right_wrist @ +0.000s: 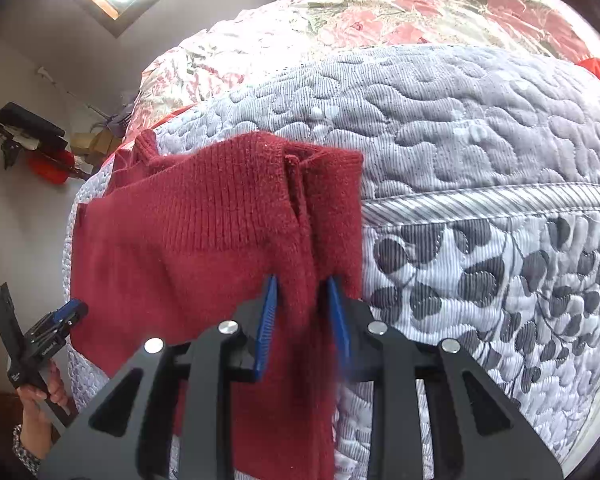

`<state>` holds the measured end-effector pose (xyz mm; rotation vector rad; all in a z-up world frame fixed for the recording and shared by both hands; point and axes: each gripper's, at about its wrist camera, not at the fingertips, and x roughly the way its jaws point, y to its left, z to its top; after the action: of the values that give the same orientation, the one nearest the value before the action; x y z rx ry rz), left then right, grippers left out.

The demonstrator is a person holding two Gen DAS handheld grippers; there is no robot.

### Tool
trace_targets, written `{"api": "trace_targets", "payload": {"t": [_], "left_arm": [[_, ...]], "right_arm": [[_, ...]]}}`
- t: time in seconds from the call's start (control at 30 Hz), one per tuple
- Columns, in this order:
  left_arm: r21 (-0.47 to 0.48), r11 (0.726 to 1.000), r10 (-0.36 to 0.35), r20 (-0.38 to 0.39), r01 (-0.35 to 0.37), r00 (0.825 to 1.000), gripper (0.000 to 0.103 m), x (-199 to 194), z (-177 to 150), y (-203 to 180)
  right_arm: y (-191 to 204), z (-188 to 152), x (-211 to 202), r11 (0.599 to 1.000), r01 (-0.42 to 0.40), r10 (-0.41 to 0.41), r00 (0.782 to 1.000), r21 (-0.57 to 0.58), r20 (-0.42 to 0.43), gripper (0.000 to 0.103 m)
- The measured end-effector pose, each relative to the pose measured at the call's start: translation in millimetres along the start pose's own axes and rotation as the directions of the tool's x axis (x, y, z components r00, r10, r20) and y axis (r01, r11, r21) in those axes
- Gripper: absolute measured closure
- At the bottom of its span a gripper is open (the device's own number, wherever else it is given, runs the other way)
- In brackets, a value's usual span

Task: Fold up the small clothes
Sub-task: 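Grasp the sweater's side edge with the right gripper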

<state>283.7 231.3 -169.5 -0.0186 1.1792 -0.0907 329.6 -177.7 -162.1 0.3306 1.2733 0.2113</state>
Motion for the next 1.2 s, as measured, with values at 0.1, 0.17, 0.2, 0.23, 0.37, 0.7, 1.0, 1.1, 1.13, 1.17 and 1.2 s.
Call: {"api": "trace_targets", "payload": {"t": [0.1, 0.17, 0.2, 0.23, 0.37, 0.7, 1.0, 1.1, 1.13, 1.17, 1.2], "left_arm": [[0.0, 1.0, 0.008, -0.008, -0.008, 1.0, 0.054, 14, 3, -2], [-0.001, 1.0, 0.014, -0.002, -0.014, 1.0, 0.054, 17, 4, -2], [0.0, 1.0, 0.017, 0.004, -0.017, 1.0, 0.054, 17, 6, -2], [0.0, 1.0, 0.023, 0.012, -0.023, 1.0, 0.054, 18, 7, -2], [0.005, 0.999, 0.052, 0.054, -0.052, 0.997, 0.054, 21, 20, -4], [0.037, 0.997, 0.063, 0.116, -0.068, 0.991, 0.053, 5, 22, -7], [0.057, 0.996, 0.054, 0.165, -0.064, 0.985, 0.049, -19, 19, -16], [0.066, 0.995, 0.059, 0.17, -0.071, 0.984, 0.049, -22, 18, -18], [0.067, 0.995, 0.057, 0.171, -0.069, 0.984, 0.049, -23, 18, -19], [0.066, 0.996, 0.054, 0.171, -0.066, 0.984, 0.048, -23, 17, -20], [0.066, 0.996, 0.053, 0.172, -0.065, 0.984, 0.047, -24, 17, -21]], "right_arm": [[5, 2, 6, 1.0, 0.005, -0.005, 1.0, -0.016, -0.012, 0.094], [9, 3, 2, 1.0, 0.005, -0.005, 1.0, -0.029, 0.004, 0.096], [10, 4, -1, 0.999, 0.013, -0.013, 1.0, -0.036, 0.015, 0.096], [9, 4, -3, 0.999, 0.02, -0.019, 1.0, -0.039, 0.022, 0.096], [2, 1, 10, 0.998, 0.059, -0.059, 0.998, -0.039, 0.005, 0.096], [0, -9, -4, 1.0, 0.028, -0.028, 0.999, -0.006, 0.033, 0.084], [9, -67, -8, 0.998, 0.035, -0.037, 0.999, -0.061, -0.03, 0.068], [8, -77, -2, 0.998, 0.023, -0.025, 0.999, -0.05, -0.046, 0.064], [7, -79, 0, 0.999, 0.015, -0.017, 0.999, -0.04, -0.045, 0.064], [5, -79, 2, 1.0, 0.006, -0.007, 0.999, -0.029, -0.05, 0.063], [3, -80, 5, 1.0, -0.005, 0.004, 0.999, -0.015, -0.054, 0.063]]}}
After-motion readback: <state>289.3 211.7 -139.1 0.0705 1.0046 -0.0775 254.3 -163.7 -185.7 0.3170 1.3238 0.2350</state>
